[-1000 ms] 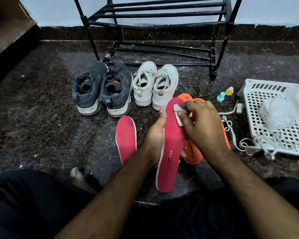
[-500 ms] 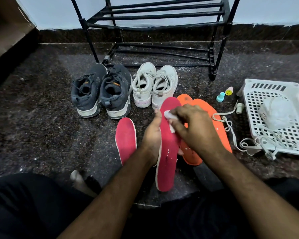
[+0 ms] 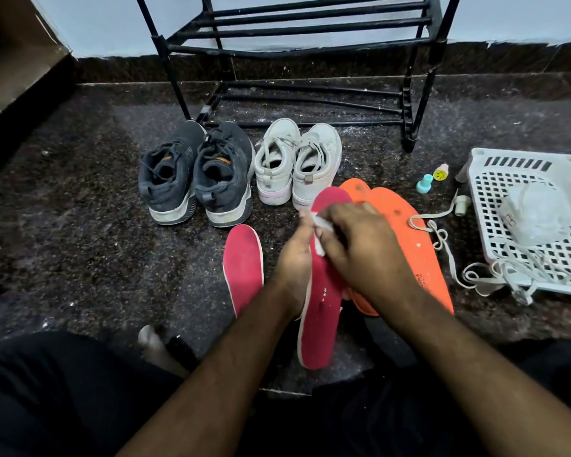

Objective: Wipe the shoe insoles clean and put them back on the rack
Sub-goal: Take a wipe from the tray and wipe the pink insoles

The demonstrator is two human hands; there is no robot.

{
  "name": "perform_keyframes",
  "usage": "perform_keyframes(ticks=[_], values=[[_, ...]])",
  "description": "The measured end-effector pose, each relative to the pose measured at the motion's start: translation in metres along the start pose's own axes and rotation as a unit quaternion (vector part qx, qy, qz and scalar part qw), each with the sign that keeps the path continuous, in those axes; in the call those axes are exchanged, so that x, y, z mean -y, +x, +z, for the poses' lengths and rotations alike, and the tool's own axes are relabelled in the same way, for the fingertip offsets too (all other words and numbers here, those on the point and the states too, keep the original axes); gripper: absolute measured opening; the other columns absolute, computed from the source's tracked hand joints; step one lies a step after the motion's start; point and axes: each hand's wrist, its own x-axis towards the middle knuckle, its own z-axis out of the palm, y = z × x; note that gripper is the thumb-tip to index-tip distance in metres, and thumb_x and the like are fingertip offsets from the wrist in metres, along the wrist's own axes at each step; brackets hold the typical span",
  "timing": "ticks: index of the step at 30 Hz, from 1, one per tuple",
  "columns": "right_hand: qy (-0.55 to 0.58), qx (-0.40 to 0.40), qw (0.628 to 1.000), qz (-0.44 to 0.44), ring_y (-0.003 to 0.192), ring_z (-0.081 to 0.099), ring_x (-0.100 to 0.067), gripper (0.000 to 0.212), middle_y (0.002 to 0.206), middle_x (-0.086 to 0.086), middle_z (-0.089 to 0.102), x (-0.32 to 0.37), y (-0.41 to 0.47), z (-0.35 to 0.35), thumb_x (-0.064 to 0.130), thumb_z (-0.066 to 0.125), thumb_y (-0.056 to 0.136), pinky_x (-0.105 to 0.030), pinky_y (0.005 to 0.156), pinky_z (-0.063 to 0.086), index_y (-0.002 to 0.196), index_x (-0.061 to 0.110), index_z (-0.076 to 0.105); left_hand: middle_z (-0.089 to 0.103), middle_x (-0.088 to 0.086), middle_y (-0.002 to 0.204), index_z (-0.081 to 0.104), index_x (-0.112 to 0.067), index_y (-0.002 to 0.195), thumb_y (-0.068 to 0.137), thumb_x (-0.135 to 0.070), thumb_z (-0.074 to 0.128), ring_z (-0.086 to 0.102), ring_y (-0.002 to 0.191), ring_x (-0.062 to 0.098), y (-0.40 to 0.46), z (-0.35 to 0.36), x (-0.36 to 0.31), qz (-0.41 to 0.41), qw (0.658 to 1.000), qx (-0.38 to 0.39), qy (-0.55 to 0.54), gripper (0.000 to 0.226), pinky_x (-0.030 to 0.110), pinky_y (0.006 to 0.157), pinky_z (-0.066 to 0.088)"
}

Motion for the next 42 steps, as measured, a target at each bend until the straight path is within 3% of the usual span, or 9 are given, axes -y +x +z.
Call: perform_keyframes(ticks=[8, 13, 19, 24, 30, 32, 35, 39, 42], values=[[-0.064, -0.045, 0.995, 0.064, 0.089, 0.049, -0.029, 0.012, 0.092, -0.004, 0.064, -0.021, 0.013, -0.018, 0.028, 0.061, 0.093, -0.043, 0.077, 0.042, 0.100, 0.019, 0.063, 0.071, 0.010, 0.064, 0.059, -0.015, 0.112, 0.092, -0.074, 0.006, 0.062, 0.037, 0.024, 0.001, 0.004, 0.002, -0.014, 0.999, -0.006, 0.035, 0.081, 0.028, 0.031, 0.046], [-0.027, 0.092, 0.995, -0.014, 0.086, 0.053, -0.026, 0.007, 0.087, 0.000, 0.066, 0.002, -0.021, -0.001, 0.024, 0.070, 0.087, -0.041, 0.077, 0.044, 0.092, 0.020, 0.067, 0.064, 0.007, 0.054, 0.076, -0.014, 0.071, 0.091, -0.077, 0.017, 0.061, 0.043, 0.020, 0.008, -0.006, 0.001, 0.019, 0.998, -0.027, -0.048, 0.088, 0.023, 0.048, 0.047], [-0.042, -0.025, 0.998, 0.050, 0.087, 0.050, -0.026, 0.008, 0.089, 0.000, 0.069, -0.022, 0.008, -0.023, 0.027, 0.068, 0.091, -0.040, 0.077, 0.043, 0.096, 0.020, 0.069, 0.074, 0.009, 0.080, 0.059, -0.018, 0.117, 0.092, -0.074, 0.015, 0.070, 0.054, 0.026, 0.006, 0.002, 0.004, 0.030, 0.999, -0.040, 0.010, 0.074, 0.035, 0.031, 0.049], [-0.057, 0.080, 0.995, 0.017, 0.087, 0.054, -0.026, 0.006, 0.086, 0.001, 0.070, 0.005, -0.022, -0.009, 0.028, 0.071, 0.084, -0.039, 0.075, 0.045, 0.089, 0.023, 0.070, 0.070, 0.008, 0.079, 0.058, -0.014, 0.117, 0.092, -0.076, 0.020, 0.067, 0.063, 0.022, 0.008, -0.003, 0.003, 0.043, 0.996, -0.066, -0.036, 0.077, 0.028, 0.057, 0.053], [-0.061, -0.024, 0.994, 0.085, 0.086, 0.052, -0.026, 0.009, 0.090, 0.001, 0.069, -0.023, 0.003, -0.022, 0.031, 0.064, 0.090, -0.043, 0.078, 0.046, 0.093, 0.023, 0.067, 0.071, 0.006, 0.069, 0.053, -0.017, 0.129, 0.093, -0.073, 0.011, 0.065, 0.043, 0.022, 0.006, 0.003, 0.008, 0.038, 0.997, -0.064, 0.022, 0.079, 0.029, 0.029, 0.044], [-0.032, 0.025, 0.997, 0.068, 0.086, 0.053, -0.026, 0.005, 0.088, 0.001, 0.069, -0.013, -0.004, -0.015, 0.028, 0.065, 0.090, -0.041, 0.078, 0.045, 0.091, 0.023, 0.066, 0.071, 0.009, 0.076, 0.057, -0.013, 0.122, 0.089, -0.078, 0.018, 0.066, 0.051, 0.025, 0.009, 0.001, 0.006, 0.045, 0.995, -0.088, -0.012, 0.082, 0.033, 0.041, 0.052], [-0.026, 0.125, 0.992, 0.023, 0.088, 0.055, -0.029, 0.006, 0.088, -0.001, 0.070, 0.002, -0.023, -0.006, 0.026, 0.066, 0.086, -0.040, 0.075, 0.046, 0.091, 0.023, 0.064, 0.063, 0.018, 0.130, 0.050, -0.006, 0.142, 0.085, -0.081, 0.036, 0.065, 0.108, 0.032, 0.010, -0.002, 0.006, 0.050, 0.992, -0.088, -0.070, 0.095, 0.044, 0.095, 0.053], [-0.059, 0.041, 0.996, 0.050, 0.086, 0.054, -0.030, 0.010, 0.094, -0.002, 0.068, -0.021, -0.007, -0.017, 0.030, 0.061, 0.091, -0.044, 0.077, 0.046, 0.097, 0.022, 0.061, 0.069, 0.009, 0.065, 0.063, -0.015, 0.107, 0.092, -0.075, 0.017, 0.063, 0.043, 0.023, 0.013, 0.000, 0.012, 0.018, 0.998, -0.067, 0.004, 0.077, 0.031, 0.037, 0.052], [-0.043, -0.015, 0.996, 0.079, 0.085, 0.053, -0.029, 0.009, 0.094, -0.001, 0.066, -0.025, 0.004, -0.017, 0.025, 0.062, 0.092, -0.042, 0.077, 0.044, 0.099, 0.020, 0.060, 0.069, 0.011, 0.065, 0.064, -0.014, 0.106, 0.092, -0.074, 0.018, 0.062, 0.040, 0.025, 0.012, 0.003, 0.011, 0.024, 0.998, -0.059, -0.004, 0.077, 0.032, 0.032, 0.049]])
